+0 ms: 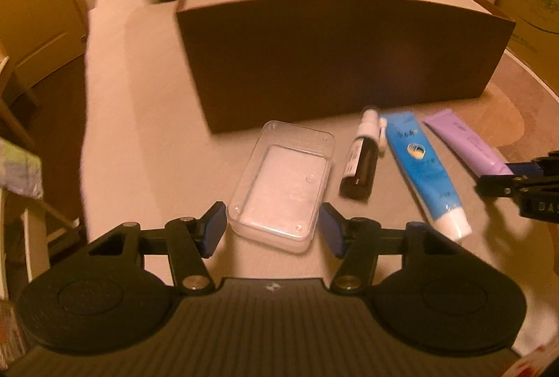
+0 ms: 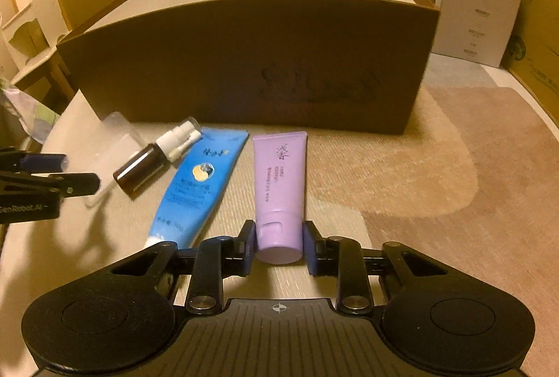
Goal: Organize rigid objects
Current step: 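Grasp the purple tube with the right tool while the left tool approaches the clear case, then close the left tool on the clear plastic case while the right tool lifts the purple tube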
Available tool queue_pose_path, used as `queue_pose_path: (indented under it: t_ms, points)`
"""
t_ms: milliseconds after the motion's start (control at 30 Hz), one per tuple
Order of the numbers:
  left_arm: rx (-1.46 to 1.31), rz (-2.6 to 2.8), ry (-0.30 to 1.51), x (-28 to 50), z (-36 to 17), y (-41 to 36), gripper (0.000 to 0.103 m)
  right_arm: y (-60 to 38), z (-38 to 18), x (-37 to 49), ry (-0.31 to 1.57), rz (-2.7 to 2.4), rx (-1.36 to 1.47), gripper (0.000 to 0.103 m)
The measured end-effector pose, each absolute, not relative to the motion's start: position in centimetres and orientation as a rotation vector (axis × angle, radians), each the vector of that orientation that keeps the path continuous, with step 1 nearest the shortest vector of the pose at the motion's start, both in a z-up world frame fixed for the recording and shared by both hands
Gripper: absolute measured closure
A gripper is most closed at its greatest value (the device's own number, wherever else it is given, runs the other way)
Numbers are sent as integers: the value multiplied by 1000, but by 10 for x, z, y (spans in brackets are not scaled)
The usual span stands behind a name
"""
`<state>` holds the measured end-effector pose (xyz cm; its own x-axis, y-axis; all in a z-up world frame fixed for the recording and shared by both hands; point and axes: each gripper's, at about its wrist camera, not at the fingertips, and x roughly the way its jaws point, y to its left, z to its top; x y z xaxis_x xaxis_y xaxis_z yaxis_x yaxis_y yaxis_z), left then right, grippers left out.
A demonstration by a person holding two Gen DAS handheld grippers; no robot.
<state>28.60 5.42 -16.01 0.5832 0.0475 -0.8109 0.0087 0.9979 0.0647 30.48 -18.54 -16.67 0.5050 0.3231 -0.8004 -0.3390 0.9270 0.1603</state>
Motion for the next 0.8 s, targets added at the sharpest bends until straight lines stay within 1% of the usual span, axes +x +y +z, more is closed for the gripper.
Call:
queue_pose_path:
  t_ms: [200, 300, 333, 367, 400, 433, 500, 733, 767, 800]
  points:
    - [39, -2, 1002, 270, -158, 56, 49, -205, -168, 283, 991, 407, -7, 74]
    - [84, -13, 1001, 274, -157, 56, 46, -208, -168, 281, 1006, 402, 6, 74]
    - [93, -18, 1000, 277, -156, 55, 45, -208, -168, 283, 994, 409, 8, 72]
    - [100, -21, 999, 280, -156, 55, 41, -208, -168, 285, 995, 399, 9, 70]
    - [103, -19, 997, 282, -155, 56, 39, -206, -168, 287, 995, 387, 6, 64]
    - [104, -21, 994, 285, -155, 57, 39, -205, -168, 290, 991, 383, 3, 59]
    - [112, -33, 994, 291, -155, 57, 39, -203, -169, 295, 986, 388, 5, 57]
    - [123, -19, 1001, 310, -163, 57, 40, -188, -172, 308, 973, 402, -26, 57]
    - [115, -18, 1002, 312, -164, 57, 41, -187, -172, 309, 971, 404, -27, 57]
    - [107, -17, 1003, 313, -165, 57, 46, -186, -172, 309, 969, 408, -30, 57]
